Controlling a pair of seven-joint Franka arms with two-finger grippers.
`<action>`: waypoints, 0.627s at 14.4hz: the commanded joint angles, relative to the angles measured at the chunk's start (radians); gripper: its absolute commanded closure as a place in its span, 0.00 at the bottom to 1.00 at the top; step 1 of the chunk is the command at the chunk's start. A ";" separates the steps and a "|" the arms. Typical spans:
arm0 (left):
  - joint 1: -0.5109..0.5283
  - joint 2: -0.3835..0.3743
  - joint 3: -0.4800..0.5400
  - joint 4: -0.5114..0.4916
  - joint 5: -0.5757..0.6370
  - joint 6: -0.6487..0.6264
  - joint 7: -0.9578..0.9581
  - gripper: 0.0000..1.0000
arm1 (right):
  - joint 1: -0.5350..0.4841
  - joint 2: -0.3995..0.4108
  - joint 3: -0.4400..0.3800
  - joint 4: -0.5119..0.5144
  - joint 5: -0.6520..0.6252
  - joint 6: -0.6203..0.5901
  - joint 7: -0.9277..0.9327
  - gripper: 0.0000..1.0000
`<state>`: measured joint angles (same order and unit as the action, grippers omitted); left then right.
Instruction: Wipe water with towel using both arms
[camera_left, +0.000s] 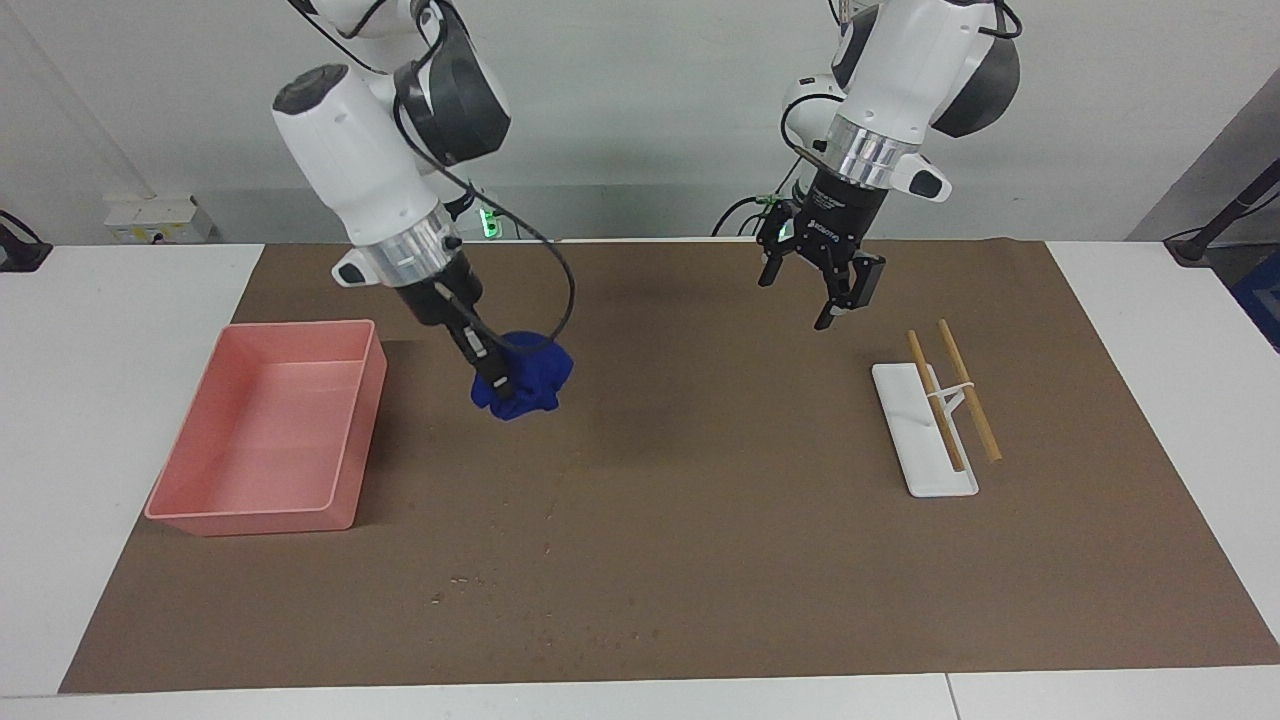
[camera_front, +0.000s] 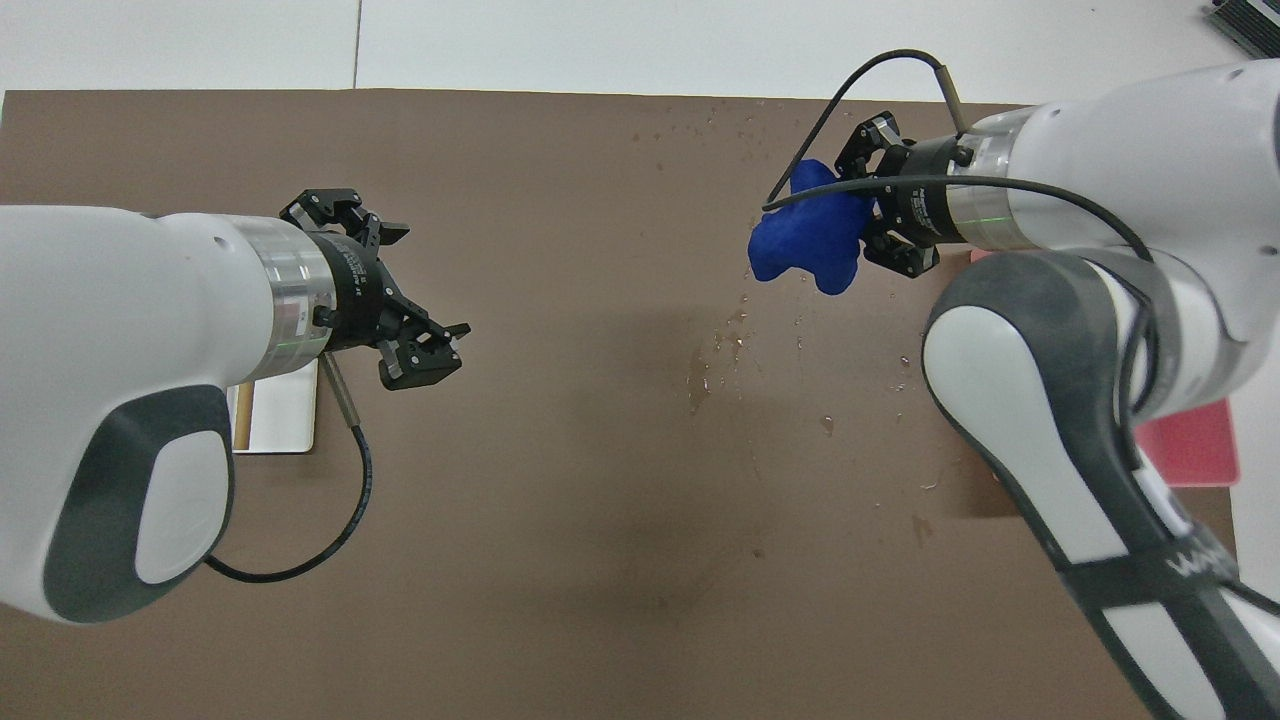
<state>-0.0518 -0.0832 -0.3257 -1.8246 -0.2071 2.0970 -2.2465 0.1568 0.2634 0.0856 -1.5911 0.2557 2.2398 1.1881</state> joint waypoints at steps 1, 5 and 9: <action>0.081 -0.038 0.000 -0.024 -0.032 -0.119 0.386 0.00 | -0.032 0.207 0.011 0.176 -0.036 0.107 -0.088 1.00; 0.185 -0.073 0.005 -0.033 -0.034 -0.325 0.995 0.00 | -0.057 0.377 0.013 0.235 -0.038 0.320 -0.211 1.00; 0.230 -0.082 0.011 -0.033 -0.017 -0.394 1.291 0.00 | -0.051 0.548 0.011 0.349 -0.038 0.429 -0.289 1.00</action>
<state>0.1632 -0.1331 -0.3106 -1.8276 -0.2175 1.7243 -1.0826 0.1075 0.7246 0.0849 -1.3461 0.2376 2.6445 0.9259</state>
